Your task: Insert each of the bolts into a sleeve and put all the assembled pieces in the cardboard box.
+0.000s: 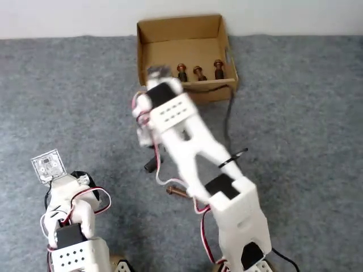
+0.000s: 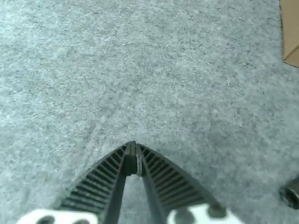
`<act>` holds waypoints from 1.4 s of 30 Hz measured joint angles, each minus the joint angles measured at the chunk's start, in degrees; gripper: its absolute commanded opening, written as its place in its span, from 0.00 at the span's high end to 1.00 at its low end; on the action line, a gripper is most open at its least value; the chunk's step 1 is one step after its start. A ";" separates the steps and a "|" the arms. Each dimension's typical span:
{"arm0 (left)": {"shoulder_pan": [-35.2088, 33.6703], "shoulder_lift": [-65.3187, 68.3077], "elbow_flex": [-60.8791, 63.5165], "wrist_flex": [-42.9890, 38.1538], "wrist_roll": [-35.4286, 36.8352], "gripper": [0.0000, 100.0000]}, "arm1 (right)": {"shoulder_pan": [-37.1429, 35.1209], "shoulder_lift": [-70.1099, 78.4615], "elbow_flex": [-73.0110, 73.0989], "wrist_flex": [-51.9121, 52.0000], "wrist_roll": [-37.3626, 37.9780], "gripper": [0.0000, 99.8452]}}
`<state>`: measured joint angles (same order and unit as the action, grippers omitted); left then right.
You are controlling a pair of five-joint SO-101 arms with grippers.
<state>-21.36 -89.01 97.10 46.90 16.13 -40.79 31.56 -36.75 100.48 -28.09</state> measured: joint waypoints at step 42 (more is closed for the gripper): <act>0.00 0.00 0.00 0.00 0.00 1.00 | -0.53 17.58 0.44 -14.24 -5.45 1.00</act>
<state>-21.36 -89.01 97.10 46.90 16.13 -41.32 49.14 -36.31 86.24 -33.54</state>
